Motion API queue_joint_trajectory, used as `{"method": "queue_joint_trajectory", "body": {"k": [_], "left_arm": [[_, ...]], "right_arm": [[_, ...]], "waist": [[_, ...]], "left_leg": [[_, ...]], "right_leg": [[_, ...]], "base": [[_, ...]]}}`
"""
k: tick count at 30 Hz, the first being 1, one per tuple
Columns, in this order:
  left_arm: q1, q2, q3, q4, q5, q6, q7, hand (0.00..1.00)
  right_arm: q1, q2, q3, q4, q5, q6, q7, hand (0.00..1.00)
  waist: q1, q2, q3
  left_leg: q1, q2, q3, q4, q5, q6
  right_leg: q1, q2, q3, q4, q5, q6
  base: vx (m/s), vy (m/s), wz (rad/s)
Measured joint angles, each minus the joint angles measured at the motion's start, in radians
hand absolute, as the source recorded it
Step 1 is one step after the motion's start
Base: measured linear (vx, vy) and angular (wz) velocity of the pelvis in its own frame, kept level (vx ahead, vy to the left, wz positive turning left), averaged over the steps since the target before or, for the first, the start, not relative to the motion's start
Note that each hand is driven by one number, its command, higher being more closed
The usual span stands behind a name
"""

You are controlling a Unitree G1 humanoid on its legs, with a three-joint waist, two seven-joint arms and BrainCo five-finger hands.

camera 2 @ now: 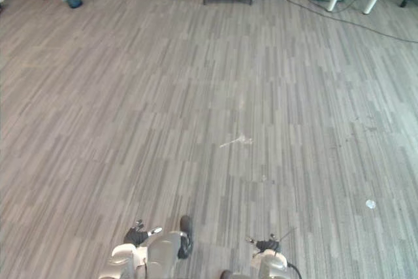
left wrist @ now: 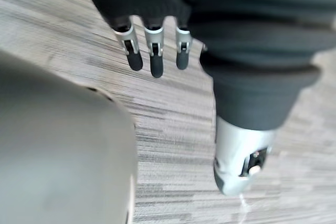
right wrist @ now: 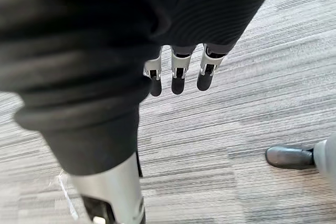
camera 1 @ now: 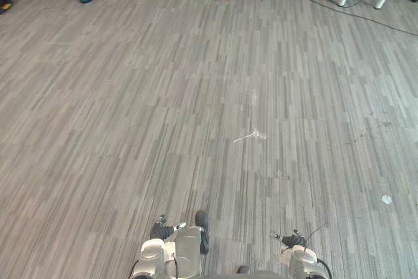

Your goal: Pick up cushions and gather them together orderly.

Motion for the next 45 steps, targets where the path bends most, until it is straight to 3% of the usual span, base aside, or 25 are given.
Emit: {"method": "queue_joint_trajectory", "body": {"k": [2,4,5,6,8,10,11,12,13,15,16,17,18,20,22,25,26,28,32,35,36,38,41,43,45], "left_arm": [[0.010,0.005,-0.028,0.027,0.001,0.005,-0.002,0.00],[-0.001,0.021,-0.069,0.057,0.001,0.019,-0.001,0.00],[-0.001,0.019,-0.071,0.057,0.000,0.022,0.000,0.00],[0.006,0.017,-0.079,0.057,0.000,0.023,0.000,0.00],[0.009,0.017,-0.078,0.058,0.000,0.023,0.002,0.00],[0.008,0.018,-0.088,0.060,0.001,0.022,0.004,0.00],[0.010,0.026,-0.095,0.066,0.002,0.020,0.004,0.00],[0.009,0.017,-0.093,0.079,0.002,0.021,0.003,0.00],[0.008,-0.016,-0.092,0.097,0.003,0.019,0.001,0.00],[0.010,-0.037,-0.066,0.100,0.003,0.019,0.001,0.00],[0.008,-0.039,-0.057,0.097,0.003,0.019,0.000,0.00],[0.005,-0.046,-0.035,0.090,0.001,0.021,0.000,0.00],[0.008,-0.047,-0.033,0.057,0.001,0.019,-0.001,0.00],[0.007,-0.040,-0.035,0.031,0.002,0.016,-0.001,0.00],[0.008,-0.037,-0.039,0.001,0.001,0.006,-0.001,0.00],[0.007,-0.037,-0.044,-0.006,0.000,-0.001,0.000,0.00],[0.009,-0.036,-0.045,-0.005,0.000,-0.001,0.001,0.00],[0.012,-0.026,-0.047,0.002,0.000,-0.001,0.002,0.00],[0.004,0.011,-0.036,0.017,-0.004,-0.001,-0.001,0.00],[0.002,0.019,-0.055,0.046,-0.002,0.006,-0.002,0.00],[0.002,0.031,-0.070,0.062,-0.002,0.011,-0.002,0.00],[0.005,0.039,-0.096,0.077,-0.002,0.021,-0.001,0.00],[0.015,0.044,-0.096,0.079,-0.002,0.022,0.000,0.00],[0.009,0.044,-0.106,0.078,-0.002,0.021,0.000,0.00],[0.020,0.048,-0.116,0.078,-0.001,0.020,-0.001,0.00]], "right_arm": [[0.011,-0.007,0.001,0.000,-0.017,-0.002,0.007,0.00],[0.019,-0.008,0.002,-0.001,-0.029,0.006,0.019,0.00],[0.030,-0.012,0.003,0.000,-0.033,0.008,0.020,0.00],[0.033,-0.018,0.000,-0.008,-0.035,0.006,0.023,0.00],[0.021,-0.040,0.003,-0.010,-0.036,-0.001,0.025,0.00],[0.024,-0.048,0.004,-0.010,-0.037,-0.008,0.024,0.00],[0.051,-0.050,0.002,-0.004,-0.038,-0.004,0.024,0.00],[0.067,-0.057,0.001,0.002,-0.038,-0.002,0.024,0.00],[0.064,-0.077,-0.006,0.017,-0.038,0.005,0.025,0.00],[0.056,-0.080,-0.040,0.027,-0.037,0.005,0.026,0.00],[0.057,-0.080,-0.039,0.027,-0.037,0.005,0.027,0.00],[0.060,-0.079,-0.037,0.023,-0.034,0.005,0.024,0.00],[0.059,-0.075,-0.033,0.015,-0.029,0.005,0.015,0.00],[0.068,-0.060,-0.028,0.000,-0.014,0.005,0.015,0.00],[0.064,-0.031,-0.019,-0.013,0.006,-0.003,0.016,0.00],[0.038,-0.022,-0.030,-0.009,0.008,-0.002,0.014,0.00],[0.035,-0.020,-0.030,-0.008,0.008,-0.002,0.013,0.00],[0.033,-0.016,-0.022,0.007,0.005,0.001,0.012,0.00],[0.027,-0.015,-0.001,0.034,0.003,0.005,0.015,0.00],[0.028,-0.016,0.001,0.036,0.003,0.002,0.020,0.00],[0.032,-0.014,0.001,0.038,0.003,0.003,0.023,0.00],[0.048,-0.021,0.002,0.036,0.003,0.004,0.027,0.00],[0.038,-0.021,0.003,0.025,0.004,-0.004,0.036,0.00],[0.029,-0.022,0.002,0.020,0.003,-0.009,0.038,0.00],[0.036,-0.022,0.002,0.026,0.003,-0.007,0.037,0.00]], "waist": [[-0.009,0.008,-0.014],[-0.032,-0.011,-0.009],[-0.033,0.000,-0.003],[-0.039,0.031,0.005],[-0.058,0.044,0.005],[-0.077,0.035,0.001],[-0.085,-0.004,-0.014],[-0.094,0.000,-0.016],[-0.085,0.051,-0.027],[-0.090,0.082,-0.031],[-0.091,0.085,-0.028],[-0.095,0.093,-0.022],[-0.088,0.089,-0.013],[-0.072,0.081,-0.006],[-0.055,0.057,-0.006],[-0.050,0.059,-0.008],[-0.044,0.061,-0.010],[-0.012,0.056,-0.013],[-0.011,-0.005,-0.026],[-0.021,-0.013,-0.030],[-0.031,-0.016,-0.030],[-0.048,-0.006,-0.024],[-0.067,0.004,-0.024],[-0.075,0.005,-0.023],[-0.079,-0.018,-0.028]], "left_leg": [[0.155,-0.008,-0.023,-0.098,-0.108,-0.038],[0.280,-0.040,-0.024,-0.153,-0.135,-0.026],[0.344,-0.034,-0.023,-0.198,-0.135,-0.026],[0.405,-0.015,-0.022,-0.238,-0.135,-0.026],[0.476,0.013,-0.038,-0.270,-0.134,-0.026],[0.513,0.028,-0.076,-0.282,-0.135,-0.026],[0.554,0.003,-0.112,-0.305,-0.145,-0.044],[0.577,0.015,-0.142,-0.308,-0.157,-0.065],[0.580,0.059,-0.163,-0.285,-0.159,-0.073],[0.499,0.106,-0.224,-0.057,-0.120,-0.134],[0.470,0.114,-0.236,0.022,-0.097,-0.148],[0.390,0.136,-0.254,0.210,-0.016,-0.168],[0.251,0.190,-0.225,0.505,-0.001,-0.180],[0.186,0.210,-0.169,0.594,-0.053,-0.160],[0.056,0.210,-0.062,0.547,-0.121,-0.113],[-0.024,0.134,0.031,0.127,-0.121,-0.104],[-0.019,0.095,0.040,-0.089,-0.057,-0.115],[0.014,0.053,0.043,-0.221,0.141,-0.094],[-0.002,0.000,0.045,-0.074,0.009,-0.012],[0.127,-0.017,0.034,-0.123,-0.081,-0.025],[0.180,-0.035,0.021,-0.158,-0.088,-0.024],[0.351,-0.050,0.011,-0.272,-0.088,-0.024],[0.455,-0.038,-0.007,-0.330,-0.089,-0.024],[0.482,-0.021,-0.032,-0.350,-0.095,-0.035],[0.523,-0.030,-0.064,-0.372,-0.136,-0.095]], "right_leg": [[-0.164,-0.061,-0.017,0.435,0.087,0.105],[-0.295,-0.164,-0.085,0.674,0.019,0.029],[-0.325,-0.173,-0.124,0.671,-0.018,-0.008],[-0.355,-0.168,-0.182,0.611,-0.051,-0.040],[-0.439,-0.124,-0.225,0.394,-0.059,-0.049],[-0.477,-0.070,-0.186,0.066,0.064,-0.031],[-0.470,-0.060,-0.110,-0.139,0.247,-0.009],[-0.460,-0.054,-0.086,-0.118,0.342,-0.068],[-0.475,-0.021,-0.094,-0.038,0.260,-0.057],[-0.470,0.000,-0.128,0.068,0.131,-0.101],[-0.454,0.003,-0.136,0.073,0.114,-0.105],[-0.407,0.011,-0.154,0.065,0.092,-0.117],[-0.308,0.034,-0.165,0.027,0.055,-0.130],[-0.232,0.036,-0.167,-0.011,0.042,-0.132],[-0.113,0.030,-0.174,-0.118,0.036,-0.117],[-0.012,-0.006,-0.187,-0.211,0.037,-0.066],[0.020,-0.020,-0.187,-0.235,0.027,-0.044],[0.070,-0.034,-0.155,-0.271,0.006,0.000],[0.086,-0.106,-0.104,-0.185,0.068,0.060],[-0.084,-0.163,-0.032,0.300,0.151,0.141],[-0.151,-0.185,-0.026,0.458,0.130,0.136],[-0.240,-0.191,-0.073,0.594,0.020,0.045],[-0.368,-0.161,-0.202,0.398,-0.031,-0.024],[-0.423,-0.112,-0.220,0.138,0.040,-0.036],[-0.427,-0.083,-0.192,-0.119,0.220,-0.026]], "base": [[0.55,0.127,-0.27],[0.56,0.046,0.11],[0.55,0.007,-0.02],[0.53,-0.007,-0.04],[0.58,-0.076,0.17],[0.56,-0.201,0.69],[0.59,-0.247,0.95],[0.61,-0.261,0.62],[0.69,-0.296,0.20],[0.72,-0.308,0.06],[0.43,-0.192,0.27],[0.54,-0.153,0.31],[0.43,-0.096,0.25],[0.51,-0.065,0.10],[0.51,-0.046,0.14],[0.45,0.098,0.10],[0.40,0.162,0.01],[0.58,0.223,-0.20],[0.56,0.189,0.22],[0.45,0.180,0.14],[0.57,0.113,0.30],[0.53,0.059,0.25],[0.45,-0.037,0.29],[0.41,-0.167,0.60],[0.47,-0.254,0.70]]}}
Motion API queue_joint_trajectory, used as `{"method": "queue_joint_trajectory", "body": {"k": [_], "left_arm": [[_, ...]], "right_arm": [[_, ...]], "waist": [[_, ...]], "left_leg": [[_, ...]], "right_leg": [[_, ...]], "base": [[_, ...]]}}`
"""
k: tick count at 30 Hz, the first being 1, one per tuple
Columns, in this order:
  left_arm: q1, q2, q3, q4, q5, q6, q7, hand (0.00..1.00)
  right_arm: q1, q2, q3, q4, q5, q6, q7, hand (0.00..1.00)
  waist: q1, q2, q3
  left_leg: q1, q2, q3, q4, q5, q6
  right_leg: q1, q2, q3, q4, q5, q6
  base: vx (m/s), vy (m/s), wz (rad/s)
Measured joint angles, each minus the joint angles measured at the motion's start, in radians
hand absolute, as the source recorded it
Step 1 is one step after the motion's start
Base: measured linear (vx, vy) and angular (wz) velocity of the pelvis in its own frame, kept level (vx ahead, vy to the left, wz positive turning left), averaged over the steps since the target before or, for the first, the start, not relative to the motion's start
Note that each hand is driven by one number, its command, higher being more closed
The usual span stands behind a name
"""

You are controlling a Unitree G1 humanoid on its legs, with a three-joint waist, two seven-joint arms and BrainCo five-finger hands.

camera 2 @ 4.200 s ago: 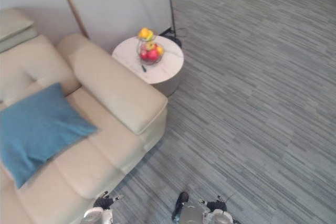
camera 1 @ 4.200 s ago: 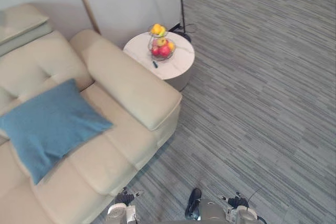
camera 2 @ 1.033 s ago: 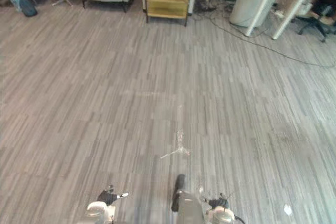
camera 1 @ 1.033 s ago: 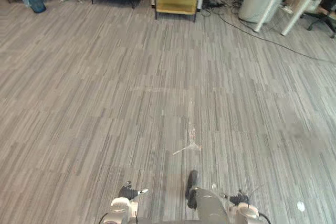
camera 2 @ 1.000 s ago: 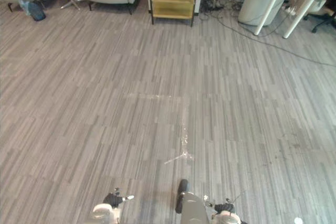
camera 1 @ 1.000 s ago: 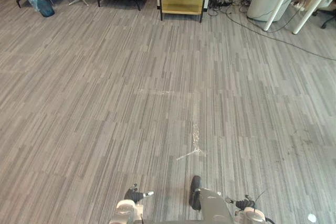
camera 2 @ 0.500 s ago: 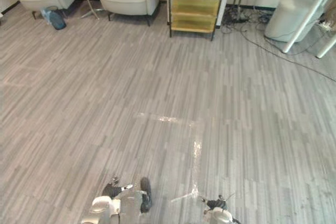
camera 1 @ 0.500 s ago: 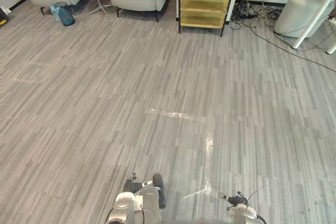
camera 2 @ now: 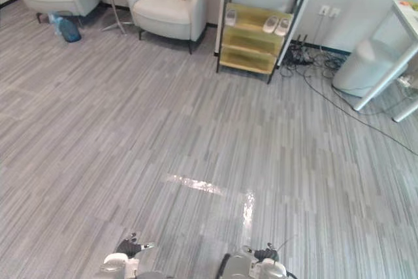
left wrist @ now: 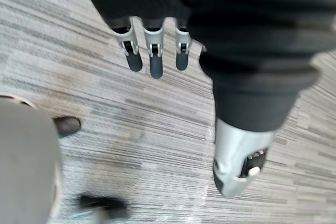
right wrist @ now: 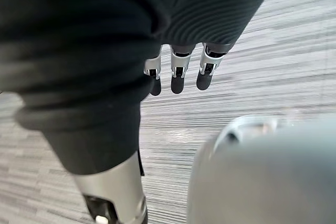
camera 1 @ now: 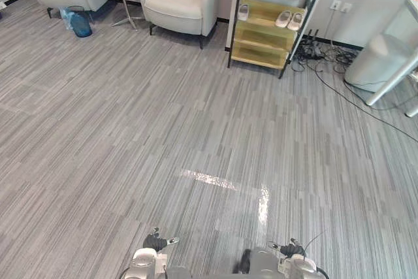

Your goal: Pick up cushions and gather them together orderly.

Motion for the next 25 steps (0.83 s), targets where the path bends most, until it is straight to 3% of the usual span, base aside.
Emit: {"method": "queue_joint_trajectory", "body": {"k": [1,4,6,8,9,11,13,14,16,18,20,22,25], "left_arm": [[0.002,-0.017,0.002,0.017,-0.001,0.000,0.001,0.00],[0.006,-0.054,0.022,0.032,0.004,0.000,0.000,0.00],[-0.006,-0.062,0.024,0.045,0.007,0.001,-0.004,0.00],[-0.011,-0.066,0.033,0.035,0.014,0.000,-0.006,0.00],[-0.012,-0.065,0.033,0.030,0.014,0.000,-0.007,0.00],[-0.011,-0.065,0.027,0.011,0.013,-0.002,-0.007,0.00],[-0.012,-0.066,0.025,-0.004,0.009,-0.004,-0.005,0.00],[-0.013,-0.067,0.025,-0.003,0.006,-0.004,-0.003,0.00],[-0.007,-0.069,0.027,-0.001,-0.001,-0.010,0.002,0.00],[-0.004,-0.060,0.024,-0.001,-0.002,-0.015,0.002,0.00],[-0.012,-0.045,0.024,0.004,-0.002,-0.014,0.000,0.00],[-0.011,-0.041,0.025,0.021,-0.002,-0.011,0.000,0.00],[0.006,-0.039,0.025,0.020,-0.001,-0.012,-0.001,0.00]], "right_arm": [[-0.001,-0.015,-0.006,0.006,0.000,0.000,0.002,0.00],[-0.009,-0.042,-0.012,0.008,-0.001,-0.002,0.003,0.00],[-0.003,-0.032,-0.041,0.008,0.001,-0.001,0.003,0.00],[0.006,-0.030,-0.031,0.007,0.001,-0.001,0.001,0.00],[0.008,-0.027,-0.031,0.007,0.001,-0.001,0.000,0.00],[0.014,-0.030,-0.032,0.008,0.003,-0.001,-0.001,0.00],[0.013,-0.031,-0.033,0.008,0.003,-0.001,-0.003,0.00],[0.011,-0.031,-0.035,0.008,0.003,-0.001,-0.003,0.00],[0.019,-0.030,-0.038,0.009,0.002,-0.001,-0.006,0.00],[0.038,-0.003,-0.040,0.014,0.001,0.003,-0.005,0.00],[0.041,0.011,-0.040,0.013,0.000,0.006,-0.005,0.00],[0.047,0.014,-0.041,0.013,0.000,0.006,-0.005,0.00],[0.054,0.020,-0.044,0.009,-0.001,0.004,-0.002,0.00]], "waist": [[-0.006,0.013,0.000],[0.003,0.083,-0.016],[-0.001,0.096,-0.013],[0.005,0.102,-0.007],[0.007,0.108,-0.008],[0.009,0.100,-0.003],[0.026,0.099,-0.003],[0.025,0.099,-0.003],[0.037,0.098,-0.007],[0.023,0.068,-0.020],[0.032,0.051,-0.023],[0.031,0.049,-0.024],[0.032,0.042,-0.046]], "left_leg": [[0.041,0.015,-0.031,-0.005,-0.039,-0.025],[0.034,0.080,-0.047,0.073,-0.038,-0.026],[-0.048,0.133,-0.063,0.312,-0.032,-0.037],[-0.161,0.197,-0.053,0.597,-0.027,-0.080],[-0.192,0.206,-0.042,0.650,-0.044,-0.074],[-0.270,0.193,0.010,0.635,-0.087,-0.047],[-0.337,0.142,-0.009,0.486,-0.094,-0.029],[-0.354,0.109,-0.051,0.364,-0.071,-0.028],[-0.323,0.058,-0.098,0.233,0.074,-0.042],[-0.298,0.013,-0.097,0.213,0.077,-0.032],[-0.290,-0.003,-0.096,0.212,0.072,-0.023],[-0.248,-0.012,-0.095,0.208,0.061,-0.004],[-0.205,-0.022,-0.092,0.160,0.061,-0.004]], "right_leg": [[0.001,0.018,0.027,0.042,0.078,-0.077],[0.008,0.060,0.005,0.109,-0.037,-0.075],[0.084,0.100,-0.014,0.061,-0.064,-0.083],[0.172,0.141,-0.017,-0.002,-0.081,-0.103],[0.207,0.148,-0.016,-0.023,-0.084,-0.109],[0.280,0.147,-0.007,-0.066,-0.088,-0.106],[0.304,0.125,0.026,-0.070,-0.096,-0.085],[0.314,0.109,0.045,-0.068,-0.099,-0.060],[0.331,0.089,0.105,-0.054,-0.116,-0.017],[0.349,0.054,0.117,-0.099,-0.113,0.007],[0.372,0.041,0.130,-0.124,-0.105,0.014],[0.407,0.033,0.136,-0.130,-0.105,0.014],[0.425,0.028,0.142,-0.146,-0.105,0.014]], "base": [[0.43,-0.212,0.26],[0.38,-0.174,0.05],[0.44,-0.241,0.13],[0.31,-0.104,0.04],[0.34,-0.006,-0.03],[0.37,0.027,-0.12],[0.30,0.132,-0.49],[0.26,0.167,-0.57],[0.28,0.183,-0.54],[0.31,0.172,-0.15],[0.24,0.116,-0.10],[0.20,0.091,-0.06],[0.12,0.024,-0.10]]}}
